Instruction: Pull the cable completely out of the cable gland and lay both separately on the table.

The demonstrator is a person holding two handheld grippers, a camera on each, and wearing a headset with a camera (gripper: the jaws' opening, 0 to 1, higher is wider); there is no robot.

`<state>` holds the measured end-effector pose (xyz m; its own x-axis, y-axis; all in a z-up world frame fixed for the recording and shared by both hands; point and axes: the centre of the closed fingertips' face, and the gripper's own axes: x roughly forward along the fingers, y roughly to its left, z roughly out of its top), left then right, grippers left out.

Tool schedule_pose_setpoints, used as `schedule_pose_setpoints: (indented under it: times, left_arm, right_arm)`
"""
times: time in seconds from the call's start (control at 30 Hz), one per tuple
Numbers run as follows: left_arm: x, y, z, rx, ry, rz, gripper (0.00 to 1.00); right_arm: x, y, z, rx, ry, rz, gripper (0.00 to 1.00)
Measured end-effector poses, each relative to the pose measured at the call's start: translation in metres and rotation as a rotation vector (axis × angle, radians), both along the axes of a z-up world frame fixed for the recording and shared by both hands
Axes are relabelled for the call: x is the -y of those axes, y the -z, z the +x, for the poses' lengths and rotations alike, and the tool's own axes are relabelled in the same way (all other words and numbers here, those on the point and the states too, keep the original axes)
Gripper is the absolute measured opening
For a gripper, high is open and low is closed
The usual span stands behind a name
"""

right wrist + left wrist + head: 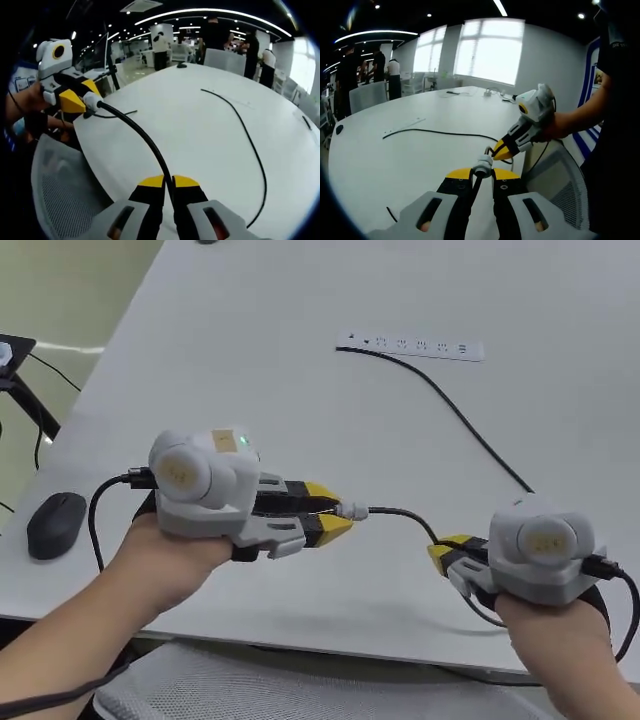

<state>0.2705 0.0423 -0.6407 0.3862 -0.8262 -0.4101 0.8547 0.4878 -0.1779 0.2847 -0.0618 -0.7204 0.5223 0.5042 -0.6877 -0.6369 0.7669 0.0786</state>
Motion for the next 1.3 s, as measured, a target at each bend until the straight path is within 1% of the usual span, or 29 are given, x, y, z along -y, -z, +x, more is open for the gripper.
schedule_pose_setpoints:
  times: [0.03, 0.17, 0.33, 0.4, 0.5, 0.6, 0.7, 0.8, 0.9, 0.97, 1.0, 1.03, 1.07, 1.13, 1.2, 1.3]
  left_arm:
    - [0.0, 0.0, 0.0, 0.003, -0.001, 0.002, 0.15]
    - [-0.001, -0.001, 0.0, 0.0, -0.001, 0.004, 0.15]
    - [-0.002, -0.002, 0.0, -0.002, -0.006, 0.008, 0.15]
    - [-0.002, -0.002, 0.001, -0.001, -0.008, 0.009, 0.15]
    - [-0.001, -0.001, 0.0, -0.004, -0.006, 0.011, 0.15]
    - [-0.001, 0.001, -0.001, -0.008, -0.003, 0.014, 0.15]
    - [0.0, 0.001, -0.002, -0.011, -0.004, 0.013, 0.15]
    - [0.0, 0.002, -0.002, -0.014, -0.004, 0.013, 0.15]
    - [-0.001, 0.002, -0.002, -0.014, -0.003, 0.016, 0.15]
    - [-0.002, 0.003, -0.002, -0.019, -0.003, 0.015, 0.15]
    - [-0.002, 0.003, -0.002, -0.015, -0.002, 0.018, 0.15]
    - [-0.002, 0.003, -0.002, -0.018, -0.002, 0.017, 0.15]
    - [-0.002, 0.003, -0.002, -0.02, -0.003, 0.016, 0.15]
    - [-0.003, 0.004, -0.002, -0.019, -0.001, 0.018, 0.15]
    - [-0.004, 0.005, -0.002, -0.019, 0.001, 0.02, 0.15]
    - [-0.004, 0.005, -0.002, -0.02, 0.0, 0.02, 0.15]
  right_arm:
    - [0.0, 0.0, 0.0, 0.003, -0.003, -0.001, 0.0]
    - [0.0, -0.001, -0.004, 0.008, -0.022, -0.011, 0.01]
    - [-0.002, -0.002, -0.008, 0.024, -0.067, -0.036, 0.01]
    - [-0.002, -0.003, -0.008, 0.027, -0.07, -0.038, 0.01]
    - [-0.004, -0.004, -0.008, 0.028, -0.077, -0.036, 0.04]
    - [-0.007, -0.009, -0.009, 0.048, -0.101, -0.051, 0.08]
    - [-0.015, -0.017, -0.01, 0.075, -0.135, -0.065, 0.11]
    - [-0.024, -0.025, -0.012, 0.088, -0.174, -0.072, 0.16]
    - [-0.036, -0.035, -0.011, 0.125, -0.227, -0.09, 0.18]
    - [-0.046, -0.044, -0.011, 0.145, -0.259, -0.091, 0.18]
    - [-0.052, -0.049, -0.011, 0.16, -0.282, -0.092, 0.18]
    - [-0.056, -0.052, -0.011, 0.169, -0.297, -0.098, 0.18]
    - [-0.061, -0.056, -0.01, 0.188, -0.324, -0.113, 0.18]
    - [-0.069, -0.06, -0.011, 0.21, -0.365, -0.124, 0.17]
    - [-0.077, -0.062, -0.011, 0.23, -0.394, -0.147, 0.17]
    - [-0.083, -0.063, -0.011, 0.244, -0.414, -0.159, 0.13]
